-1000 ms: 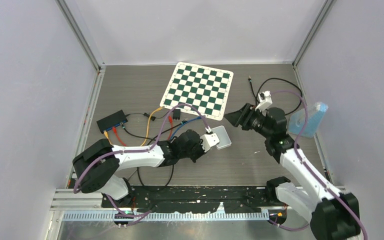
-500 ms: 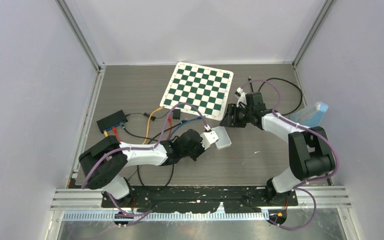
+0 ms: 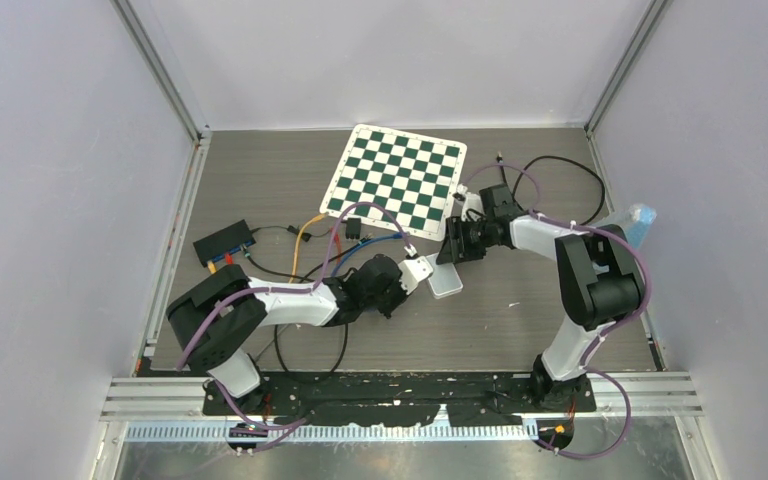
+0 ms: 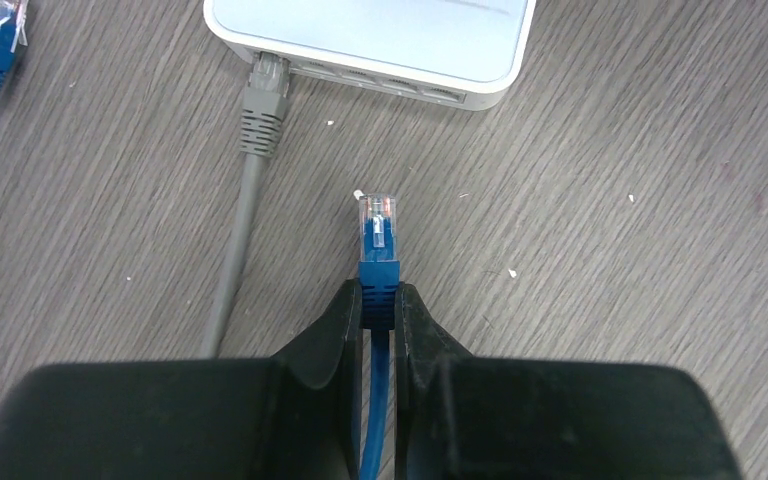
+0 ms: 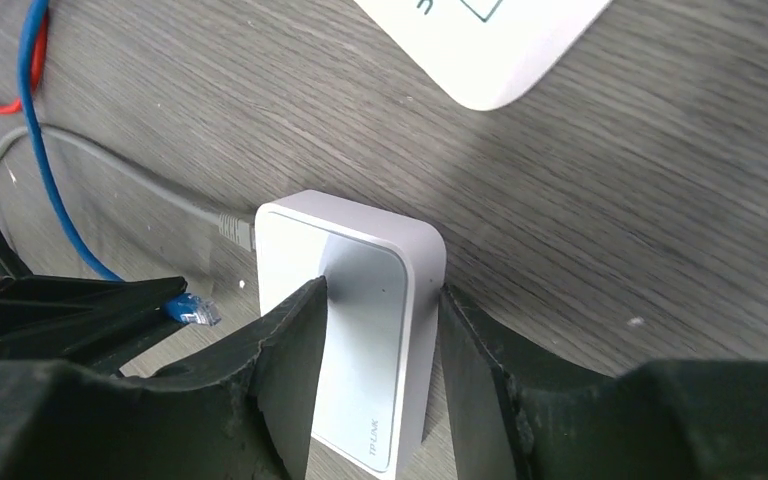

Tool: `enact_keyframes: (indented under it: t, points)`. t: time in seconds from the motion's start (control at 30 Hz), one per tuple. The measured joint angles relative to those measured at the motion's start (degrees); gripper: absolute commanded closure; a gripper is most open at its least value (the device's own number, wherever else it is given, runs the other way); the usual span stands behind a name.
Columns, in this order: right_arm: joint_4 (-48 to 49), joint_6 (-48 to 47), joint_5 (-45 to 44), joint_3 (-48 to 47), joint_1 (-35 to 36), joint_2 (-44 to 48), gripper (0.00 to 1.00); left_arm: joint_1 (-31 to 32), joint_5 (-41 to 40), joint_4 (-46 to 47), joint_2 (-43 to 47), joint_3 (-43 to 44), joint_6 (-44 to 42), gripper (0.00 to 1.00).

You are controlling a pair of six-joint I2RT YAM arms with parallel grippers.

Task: Insert the plug into the switch port
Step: Insert the connector into the switch port.

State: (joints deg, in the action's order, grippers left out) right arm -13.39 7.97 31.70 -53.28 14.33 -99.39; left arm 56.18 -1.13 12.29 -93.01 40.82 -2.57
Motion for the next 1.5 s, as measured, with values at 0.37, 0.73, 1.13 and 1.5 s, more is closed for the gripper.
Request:
enact_keyframes:
  t: [0.37,0.73,1.13,1.5]
  points:
    - [-0.83,-6.64,3.72,-1.60,3.69,-2.01,0.54,0.00,0.24,-1.62,0.33,-0.04,2.14,1.00]
    - [-2.27,-9.33,6.51,-4.33,5.05,-4.28,0.45,-0.87,0.07,-3.65,0.63,0.13,4.11,1.00]
    - [-2.38,-10.12,8.76,-5.42,5.11,-5.75,0.48,-3.74,1.42,-4.87,-0.13,1.57,3.69,1.00]
    - [-2.49,-10.86,11.41,-7.06,5.14,-7.63,0.49,-3.98,4.37,-4.92,-0.15,1.62,1.46,1.00]
